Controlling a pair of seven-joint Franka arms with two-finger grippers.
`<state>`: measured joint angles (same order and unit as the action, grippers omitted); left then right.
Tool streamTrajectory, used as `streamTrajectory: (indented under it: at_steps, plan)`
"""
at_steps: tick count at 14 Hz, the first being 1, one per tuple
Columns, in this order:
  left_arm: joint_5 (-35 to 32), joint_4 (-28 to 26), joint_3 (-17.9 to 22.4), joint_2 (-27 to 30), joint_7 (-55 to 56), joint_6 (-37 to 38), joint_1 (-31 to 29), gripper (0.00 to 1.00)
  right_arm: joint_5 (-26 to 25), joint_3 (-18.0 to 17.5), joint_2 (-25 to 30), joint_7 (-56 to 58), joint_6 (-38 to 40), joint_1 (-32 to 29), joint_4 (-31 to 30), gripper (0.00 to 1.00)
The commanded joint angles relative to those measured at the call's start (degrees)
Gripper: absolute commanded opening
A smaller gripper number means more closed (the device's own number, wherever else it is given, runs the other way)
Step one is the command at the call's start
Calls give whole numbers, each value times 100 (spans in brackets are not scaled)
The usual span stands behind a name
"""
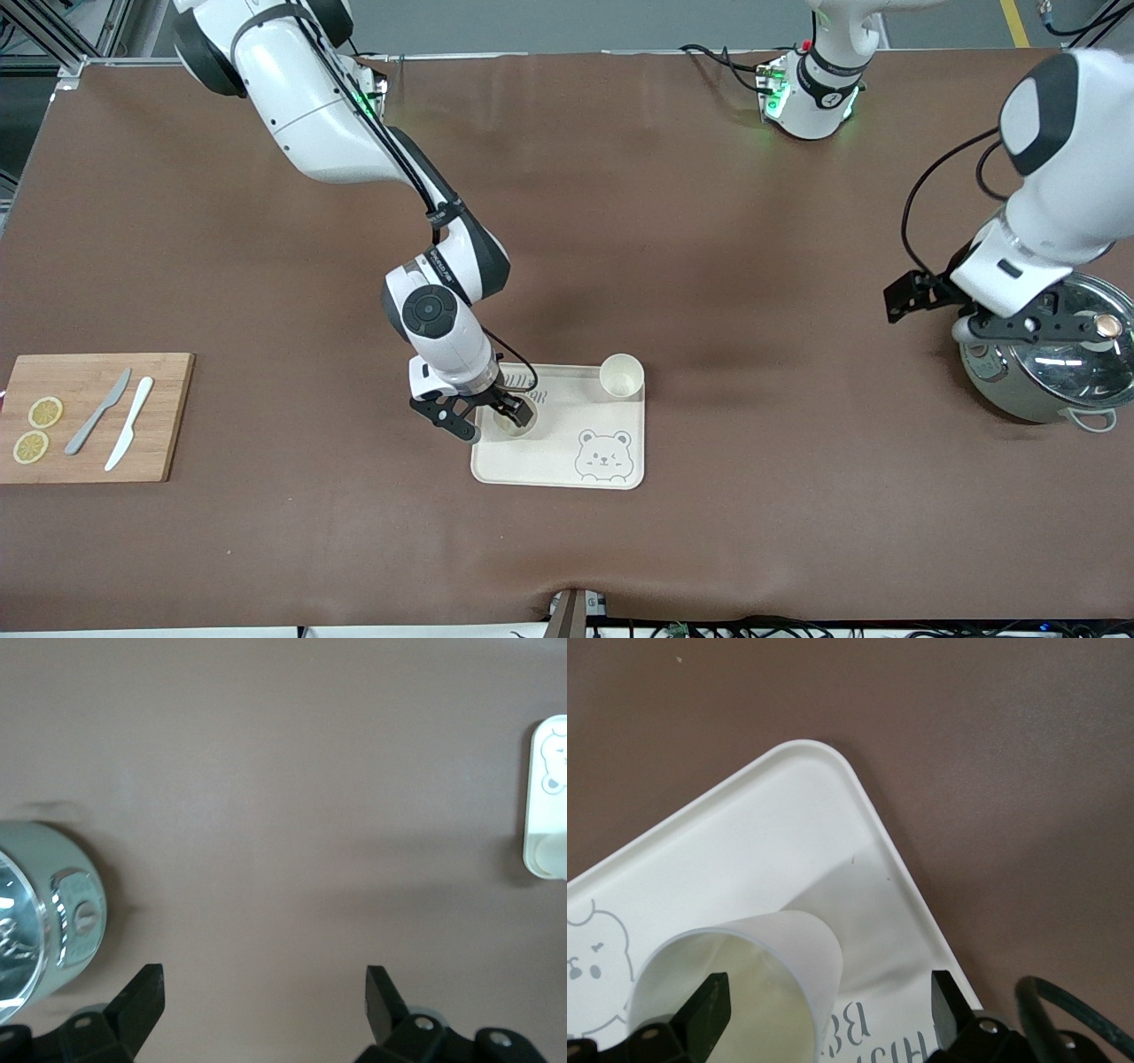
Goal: Place white IKEA cup upright on tray with both arms
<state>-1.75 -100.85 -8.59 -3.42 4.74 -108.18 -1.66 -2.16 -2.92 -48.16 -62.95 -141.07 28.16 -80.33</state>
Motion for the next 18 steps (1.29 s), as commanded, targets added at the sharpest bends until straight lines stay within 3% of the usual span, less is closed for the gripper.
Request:
streamTrajectory:
  at_steps: [1,8,13,15,18]
  plan:
    - [140,-277,59,604,-17,253,17,100,-4,-7,167,-121,114,14,0,100]
    - [456,-216,902,1115,-359,632,360,100,14,-42,1000,-33,1588,-56,-9,100]
    - [448,916,912,658,-325,1289,404,100,223,-77,1861,544,2985,-258,-18,100]
    - [456,1058,912,684,-325,1414,404,100,680,-59,2231,1168,3601,-591,-9,100]
    - [439,1155,938,693,-570,1475,395,100,734,-59,2618,1986,4270,-1048,0,100]
